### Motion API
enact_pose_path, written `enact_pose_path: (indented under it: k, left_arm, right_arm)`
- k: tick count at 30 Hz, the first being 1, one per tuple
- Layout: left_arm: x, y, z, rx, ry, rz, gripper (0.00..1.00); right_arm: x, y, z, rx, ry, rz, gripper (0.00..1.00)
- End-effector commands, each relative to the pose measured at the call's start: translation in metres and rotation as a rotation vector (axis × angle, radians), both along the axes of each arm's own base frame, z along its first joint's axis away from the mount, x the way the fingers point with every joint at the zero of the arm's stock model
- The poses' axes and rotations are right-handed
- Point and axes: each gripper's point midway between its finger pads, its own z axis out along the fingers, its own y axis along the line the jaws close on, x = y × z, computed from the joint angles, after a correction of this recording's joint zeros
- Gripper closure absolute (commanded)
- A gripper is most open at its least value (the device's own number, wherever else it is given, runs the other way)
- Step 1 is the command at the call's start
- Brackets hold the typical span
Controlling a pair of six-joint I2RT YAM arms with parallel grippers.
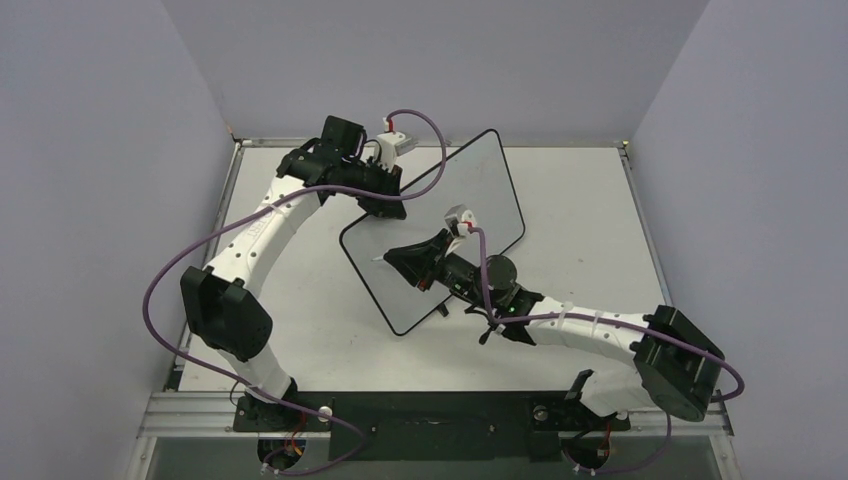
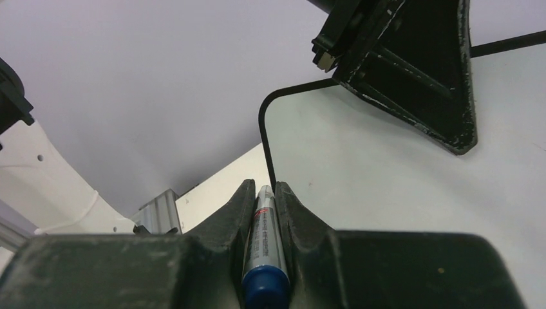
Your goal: Write a sentence on the whiteboard
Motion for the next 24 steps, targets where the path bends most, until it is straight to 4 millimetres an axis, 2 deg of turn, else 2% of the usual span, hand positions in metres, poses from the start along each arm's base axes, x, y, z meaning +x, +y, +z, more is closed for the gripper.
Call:
enact_pose_path:
  k: [1, 12, 24]
  left_arm:
    - [0.036, 0.019, 0.008, 0.108, -0.235, 0.028, 1.00]
    - [0.035, 0.019, 0.007, 0.116, -0.234, 0.027, 1.00]
    - [0.035, 0.018, 0.006, 0.117, -0.230, 0.026, 1.00]
  right_arm:
    - [0.006, 0.005, 0.045, 0.115, -0.112, -0.059, 1.00]
    - [0.026, 0.014, 0.044, 0.117, -0.088, -0.148, 1.00]
    - [0.022, 0.036, 0.042, 0.106, -0.088, -0.115, 1.00]
